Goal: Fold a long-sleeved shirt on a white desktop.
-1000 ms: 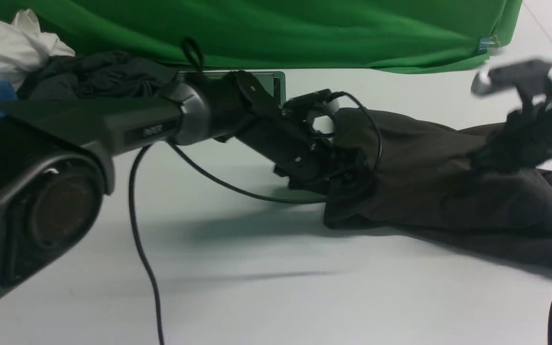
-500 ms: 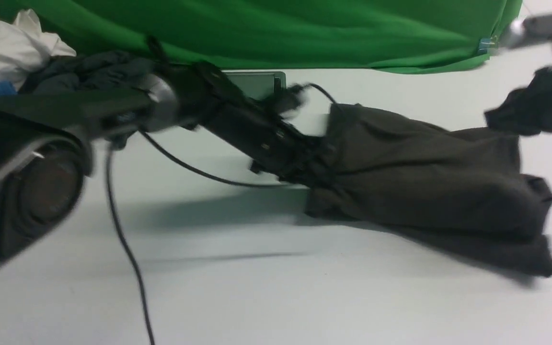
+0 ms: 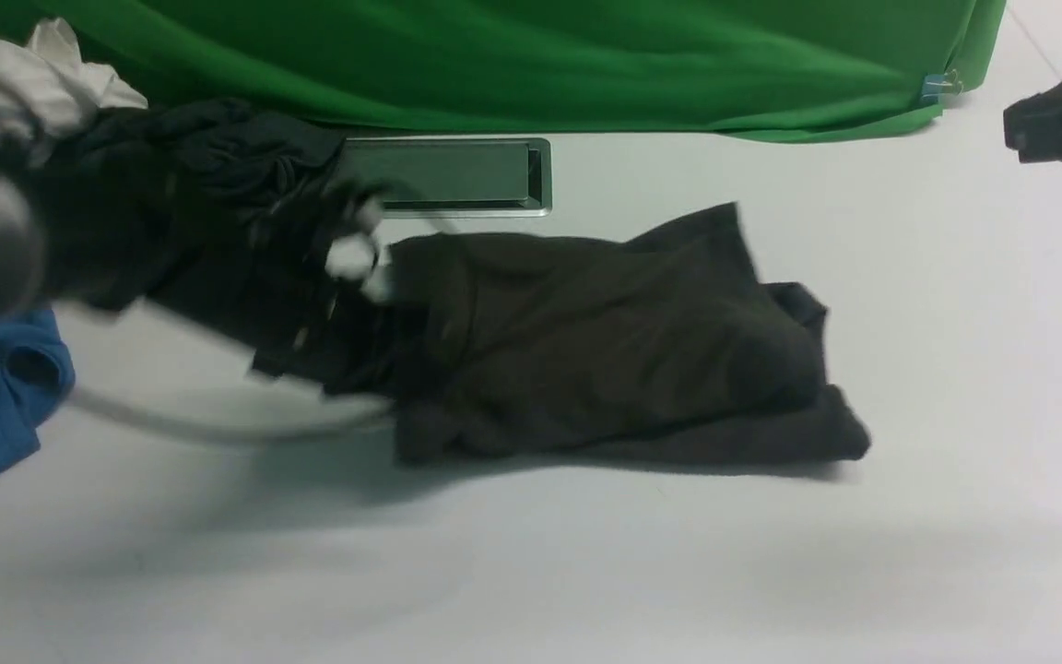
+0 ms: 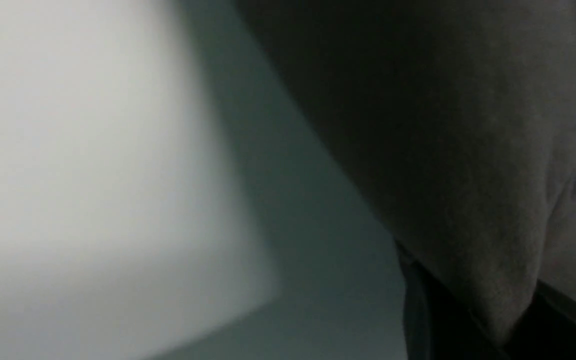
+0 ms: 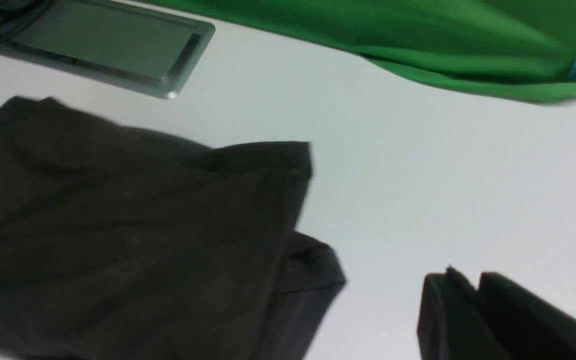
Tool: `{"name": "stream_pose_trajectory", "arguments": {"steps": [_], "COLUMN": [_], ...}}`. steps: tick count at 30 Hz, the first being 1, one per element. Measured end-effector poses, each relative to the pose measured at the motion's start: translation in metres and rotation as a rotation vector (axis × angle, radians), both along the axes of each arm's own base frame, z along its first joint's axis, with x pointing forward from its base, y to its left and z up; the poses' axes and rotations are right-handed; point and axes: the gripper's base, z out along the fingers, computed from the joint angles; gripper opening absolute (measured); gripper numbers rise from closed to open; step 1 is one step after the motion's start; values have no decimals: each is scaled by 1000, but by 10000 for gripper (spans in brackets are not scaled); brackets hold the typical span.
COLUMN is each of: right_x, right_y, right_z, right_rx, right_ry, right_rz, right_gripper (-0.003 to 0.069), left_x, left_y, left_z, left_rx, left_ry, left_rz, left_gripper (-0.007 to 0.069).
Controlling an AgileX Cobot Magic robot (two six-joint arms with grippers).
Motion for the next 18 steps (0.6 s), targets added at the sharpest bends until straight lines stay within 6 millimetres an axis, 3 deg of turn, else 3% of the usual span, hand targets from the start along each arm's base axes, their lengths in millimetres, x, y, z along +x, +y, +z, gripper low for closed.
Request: {"name": "stream_pose_trajectory", "arguments": {"steps": [8, 13, 17, 18], "right_x": [2, -7, -36, -42], "right_y": [12, 11, 7, 6], "right_z": [-5, -18, -26, -24], "right_rx": [2, 7, 26, 31], "right_ry": [-60, -20, -12, -38], "right_rz": [6, 0, -22, -31], "right_gripper": [102, 111, 120, 122], "left_x": [-3, -4, -5, -6], "left_y": [13, 13, 13, 13], "left_z": [-2, -2, -2, -2], "left_rx": [78, 85, 60, 57], "left_ry": [-60, -53, -18, -9], "left_rz": [51, 56, 106, 107], "left_gripper": [132, 309, 575, 604]}}
